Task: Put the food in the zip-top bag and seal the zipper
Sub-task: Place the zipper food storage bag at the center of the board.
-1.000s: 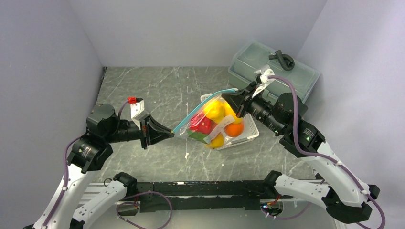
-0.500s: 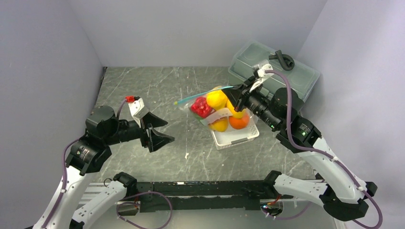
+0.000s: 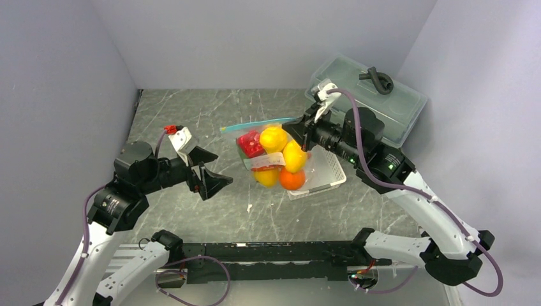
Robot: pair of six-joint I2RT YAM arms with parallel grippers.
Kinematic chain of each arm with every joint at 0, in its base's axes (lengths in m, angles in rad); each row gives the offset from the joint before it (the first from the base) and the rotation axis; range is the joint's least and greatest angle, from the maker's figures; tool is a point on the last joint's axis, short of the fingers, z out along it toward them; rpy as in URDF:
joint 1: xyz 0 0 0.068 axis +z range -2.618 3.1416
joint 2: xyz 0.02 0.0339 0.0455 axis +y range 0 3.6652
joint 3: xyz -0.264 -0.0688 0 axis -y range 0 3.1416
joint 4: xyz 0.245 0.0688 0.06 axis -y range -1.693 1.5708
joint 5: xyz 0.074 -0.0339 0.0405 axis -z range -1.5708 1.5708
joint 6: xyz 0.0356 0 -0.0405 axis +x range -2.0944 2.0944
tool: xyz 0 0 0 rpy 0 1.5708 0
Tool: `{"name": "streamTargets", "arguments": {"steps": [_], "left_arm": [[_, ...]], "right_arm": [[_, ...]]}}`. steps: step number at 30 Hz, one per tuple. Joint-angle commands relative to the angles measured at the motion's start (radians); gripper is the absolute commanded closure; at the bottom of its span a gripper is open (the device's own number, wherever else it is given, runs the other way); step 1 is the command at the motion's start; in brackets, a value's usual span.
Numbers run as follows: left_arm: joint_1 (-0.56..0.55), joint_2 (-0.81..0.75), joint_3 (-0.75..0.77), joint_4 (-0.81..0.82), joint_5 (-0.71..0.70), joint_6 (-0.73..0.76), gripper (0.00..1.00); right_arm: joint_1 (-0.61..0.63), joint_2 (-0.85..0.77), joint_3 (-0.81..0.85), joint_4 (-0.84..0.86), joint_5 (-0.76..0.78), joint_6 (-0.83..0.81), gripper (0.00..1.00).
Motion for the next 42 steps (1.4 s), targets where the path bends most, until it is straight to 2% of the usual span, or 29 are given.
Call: {"name": "streamTargets", "arguments": {"steps": [1, 9, 23, 33, 37, 42], "left_arm": [[-0.001, -0.003, 0.046, 0.020, -0.003, 0.000, 0.00], [-0.001, 0.003, 0.062, 0.022, 0.026, 0.016, 0.00], [0.000, 0.048, 0.085, 0.016, 0.109, 0.069, 0.00], [-0.001, 0.048, 0.032, 0.045, 0.283, 0.094, 0.00], [-0.001, 0.061, 0.019, 0.058, 0.359, 0.091, 0.00], [0.000, 0.057, -0.016, 0.081, 0.360, 0.087, 0.00]], "right_arm": [[-0.001, 0.023, 0.076, 0.027, -0.092, -0.017, 1.00], [0.001, 0.078, 0.099, -0.020, -0.204, -0.033, 1.00], [0.015, 0.169, 0.154, -0.129, -0.514, -0.103, 1.00], [0.027, 0.165, 0.147, -0.120, -0.723, -0.123, 1.00], [0.027, 0.164, 0.149, -0.105, -0.751, -0.114, 1.00], [0.028, 0.166, 0.154, -0.091, -0.784, -0.102, 1.00]]}}
